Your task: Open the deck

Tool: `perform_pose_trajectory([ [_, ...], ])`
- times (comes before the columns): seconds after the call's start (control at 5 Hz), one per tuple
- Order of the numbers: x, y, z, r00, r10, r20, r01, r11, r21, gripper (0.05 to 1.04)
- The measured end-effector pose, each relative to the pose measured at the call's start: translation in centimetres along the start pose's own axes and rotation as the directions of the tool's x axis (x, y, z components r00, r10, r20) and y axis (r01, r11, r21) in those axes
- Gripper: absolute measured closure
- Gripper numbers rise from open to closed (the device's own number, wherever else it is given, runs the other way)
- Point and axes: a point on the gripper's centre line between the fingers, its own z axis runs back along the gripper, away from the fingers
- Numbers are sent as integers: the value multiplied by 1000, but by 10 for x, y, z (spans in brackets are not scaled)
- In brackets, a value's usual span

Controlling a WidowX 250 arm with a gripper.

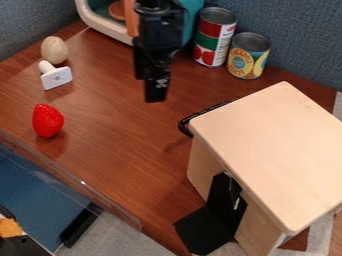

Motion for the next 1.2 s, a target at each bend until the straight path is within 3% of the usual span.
perform_pose_trajectory([
  [0.2, 20, -1, 4, 992, 105, 67, -107, 994, 19, 85],
  [0.4, 32, 4, 2, 969, 224, 109, -226, 974, 8, 85],
  [0.6, 41, 1, -9, 951, 285, 117, -284, 958, -25, 85],
  [0.8, 49, -6, -30, 950, 300, 91, -296, 954, -50, 85],
  [1.2, 66, -26, -50, 949, 301, 91, -295, 953, -74, 85],
])
